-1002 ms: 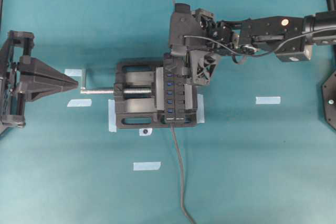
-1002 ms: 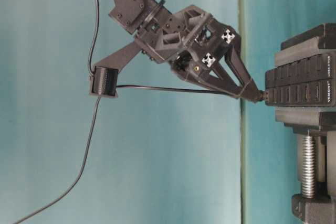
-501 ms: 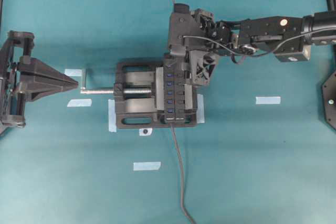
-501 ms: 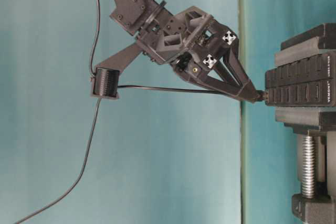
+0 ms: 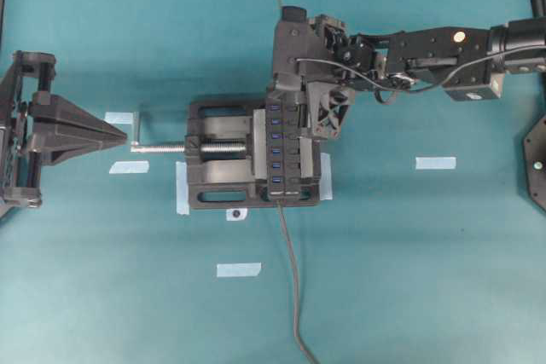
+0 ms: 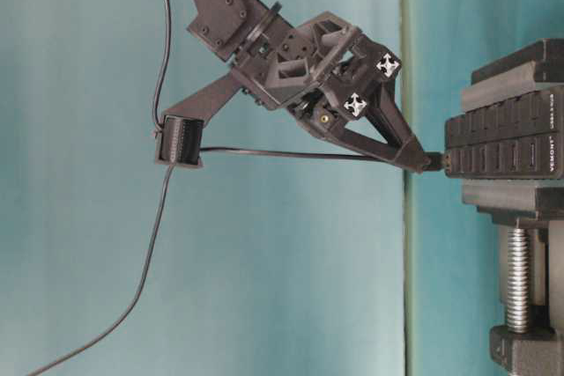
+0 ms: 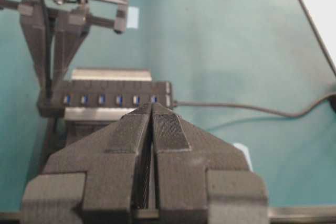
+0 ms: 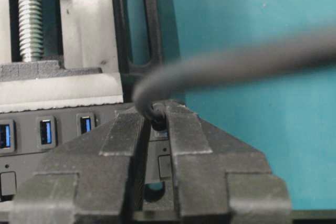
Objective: Insert the USB into the center port of the fixed hub
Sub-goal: 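Close the right gripper on the black USB plug, then pull the USB plug out of the end port with the right gripper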
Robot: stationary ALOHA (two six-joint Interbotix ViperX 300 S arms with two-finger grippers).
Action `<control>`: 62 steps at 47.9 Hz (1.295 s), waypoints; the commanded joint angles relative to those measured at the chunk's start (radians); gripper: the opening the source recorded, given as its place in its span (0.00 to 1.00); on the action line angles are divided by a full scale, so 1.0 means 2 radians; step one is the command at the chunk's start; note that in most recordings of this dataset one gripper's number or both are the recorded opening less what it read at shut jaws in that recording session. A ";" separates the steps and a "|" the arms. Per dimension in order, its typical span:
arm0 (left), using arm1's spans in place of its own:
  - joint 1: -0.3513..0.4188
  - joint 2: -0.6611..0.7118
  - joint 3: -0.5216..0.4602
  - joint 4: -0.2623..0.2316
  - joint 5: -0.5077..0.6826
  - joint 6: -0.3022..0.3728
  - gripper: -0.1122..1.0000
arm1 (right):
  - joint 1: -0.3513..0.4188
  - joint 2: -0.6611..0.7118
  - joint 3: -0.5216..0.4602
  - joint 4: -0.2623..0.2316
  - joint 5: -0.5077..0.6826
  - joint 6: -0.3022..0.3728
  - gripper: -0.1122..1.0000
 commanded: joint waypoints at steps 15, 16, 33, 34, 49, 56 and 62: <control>-0.002 -0.010 -0.005 0.001 -0.002 -0.002 0.10 | 0.004 -0.008 -0.014 0.002 -0.005 -0.002 0.19; -0.002 -0.010 -0.005 0.001 -0.002 -0.002 0.10 | 0.005 -0.008 -0.013 0.002 -0.004 -0.002 0.19; -0.002 -0.010 -0.005 0.001 -0.002 -0.002 0.10 | 0.005 -0.026 -0.021 0.002 0.002 -0.001 0.19; -0.002 -0.011 -0.005 0.001 -0.003 -0.002 0.10 | 0.005 -0.027 -0.021 0.002 0.004 -0.001 0.19; -0.002 -0.011 -0.005 0.001 -0.003 -0.003 0.10 | 0.010 -0.044 -0.026 0.004 0.035 0.004 0.19; -0.002 -0.011 -0.005 0.001 -0.002 -0.003 0.10 | 0.012 -0.055 -0.031 0.004 0.053 0.005 0.19; -0.002 -0.011 -0.005 0.001 -0.003 -0.005 0.10 | 0.012 -0.064 -0.037 0.006 0.063 0.005 0.19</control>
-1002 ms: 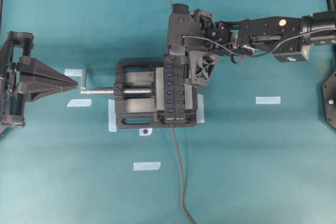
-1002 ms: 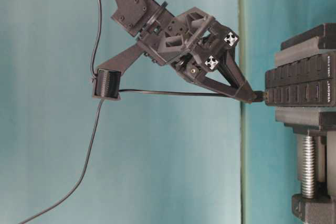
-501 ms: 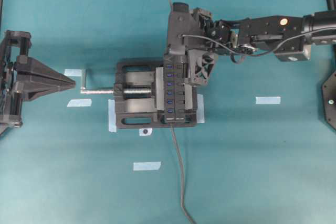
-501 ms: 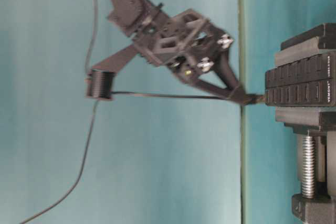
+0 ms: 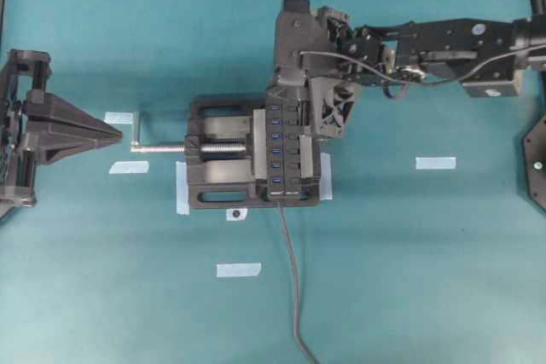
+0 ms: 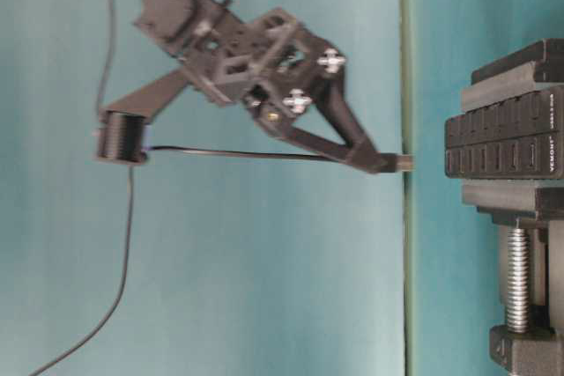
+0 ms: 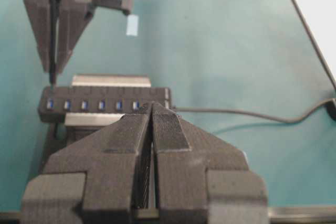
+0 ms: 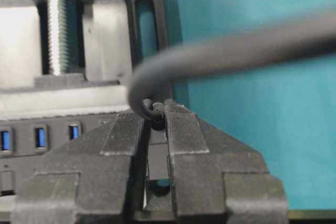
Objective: Insert the USB into the center port of the fixed hub
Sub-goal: 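Pull the USB plug out of the end port with the right gripper, then carry the plug along the hub and align it with the center port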
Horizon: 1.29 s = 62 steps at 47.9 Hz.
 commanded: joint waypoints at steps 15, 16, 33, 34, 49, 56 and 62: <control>-0.001 0.002 -0.006 0.001 -0.002 -0.013 0.10 | 0.012 -0.041 -0.018 0.016 0.008 0.005 0.18; -0.001 0.002 -0.005 0.001 -0.002 -0.013 0.10 | 0.014 -0.043 -0.018 0.016 0.008 0.005 0.18; -0.001 0.003 -0.006 0.001 0.006 -0.013 0.10 | 0.025 -0.045 -0.021 0.015 0.007 0.036 0.18; -0.001 0.003 -0.007 0.001 0.007 -0.013 0.10 | 0.026 -0.044 -0.021 0.015 0.007 0.036 0.18; -0.001 0.002 -0.010 0.001 0.009 -0.013 0.10 | 0.035 -0.035 -0.020 0.015 0.009 0.037 0.18; -0.001 0.002 -0.011 0.001 0.009 -0.014 0.10 | 0.039 -0.021 -0.018 0.015 0.009 0.037 0.18; -0.001 0.002 -0.012 0.001 0.008 -0.014 0.10 | 0.042 -0.008 -0.018 0.015 0.007 0.037 0.18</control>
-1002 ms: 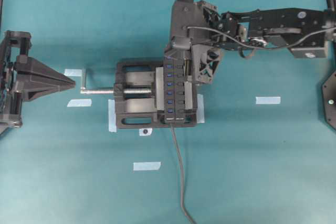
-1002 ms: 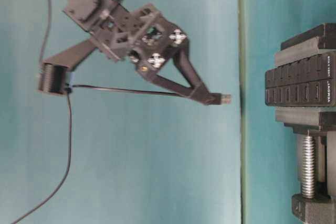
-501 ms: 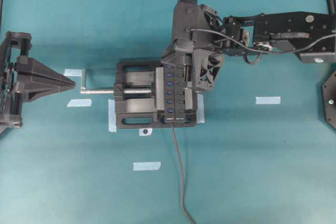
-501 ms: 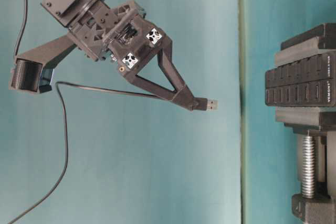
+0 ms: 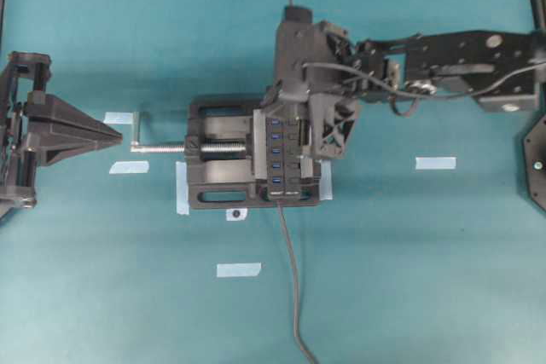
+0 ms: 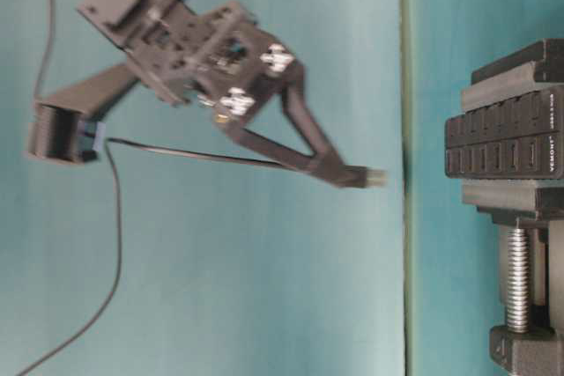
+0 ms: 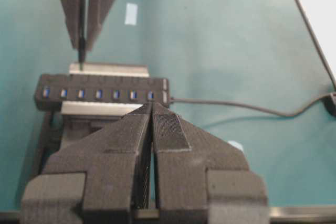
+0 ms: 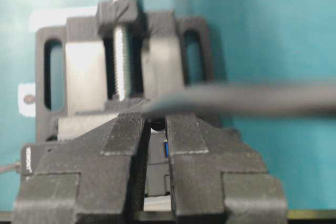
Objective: Insert the USB into the center port of the fixed hub
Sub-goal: 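Carry the plug along the hub and align it with the center port, then push the USB plug into the hub's center port with the right gripper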
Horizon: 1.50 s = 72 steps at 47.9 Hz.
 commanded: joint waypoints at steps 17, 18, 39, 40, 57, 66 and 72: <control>-0.001 0.002 -0.013 0.001 -0.004 -0.001 0.10 | 0.005 0.025 -0.006 0.000 -0.002 0.005 0.18; -0.001 0.001 -0.013 0.001 -0.004 -0.001 0.10 | 0.005 0.026 -0.005 0.000 -0.002 0.005 0.18; -0.001 0.002 -0.011 0.001 -0.004 -0.002 0.10 | 0.012 0.033 0.004 0.000 -0.002 0.006 0.18; 0.000 0.002 -0.011 0.001 -0.004 -0.002 0.10 | 0.012 0.033 0.004 0.000 -0.002 0.006 0.18; -0.001 0.002 -0.010 0.001 -0.005 -0.002 0.10 | 0.012 0.033 0.009 0.000 -0.003 0.007 0.18; -0.001 0.002 -0.009 0.001 -0.005 -0.002 0.10 | 0.012 0.034 0.012 0.000 -0.005 0.007 0.18; -0.001 0.002 -0.009 0.001 -0.005 -0.002 0.10 | 0.012 0.035 0.012 0.000 -0.005 0.007 0.18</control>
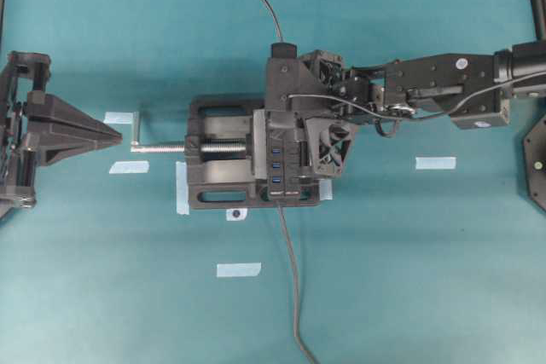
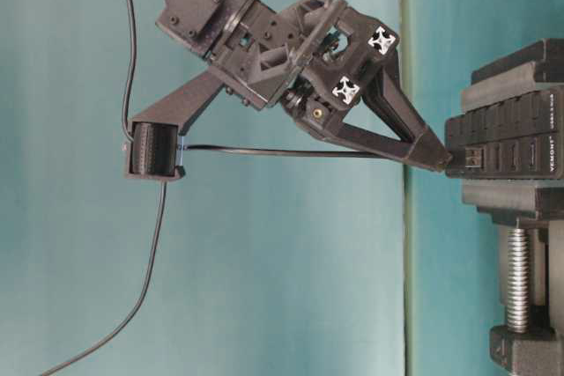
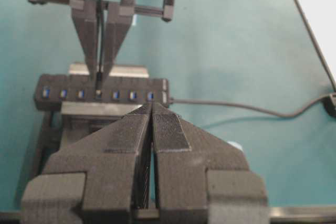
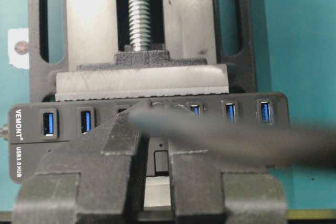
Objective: Insert the USB into the center port of the fixed hub
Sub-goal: 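Push the USB plug into the hub's center port with the right gripper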
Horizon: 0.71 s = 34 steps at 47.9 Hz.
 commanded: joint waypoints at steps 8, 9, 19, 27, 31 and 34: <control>-0.001 0.002 -0.009 0.001 -0.005 -0.001 0.10 | 0.001 -0.002 -0.004 -0.001 -0.003 0.007 0.18; -0.001 0.002 -0.009 0.001 -0.005 -0.001 0.10 | 0.001 -0.002 -0.004 0.000 -0.003 0.007 0.18; -0.001 0.002 -0.009 0.001 -0.005 -0.001 0.10 | 0.001 -0.002 -0.004 0.000 -0.001 0.007 0.18; -0.001 0.002 -0.008 0.001 -0.005 -0.001 0.10 | 0.002 -0.002 -0.003 0.000 0.002 0.008 0.18; -0.001 0.002 -0.009 0.001 -0.005 -0.002 0.10 | 0.002 -0.002 -0.003 0.000 0.002 0.007 0.18; -0.001 0.002 -0.009 0.001 -0.005 -0.001 0.10 | 0.002 -0.002 -0.003 0.000 0.003 0.007 0.18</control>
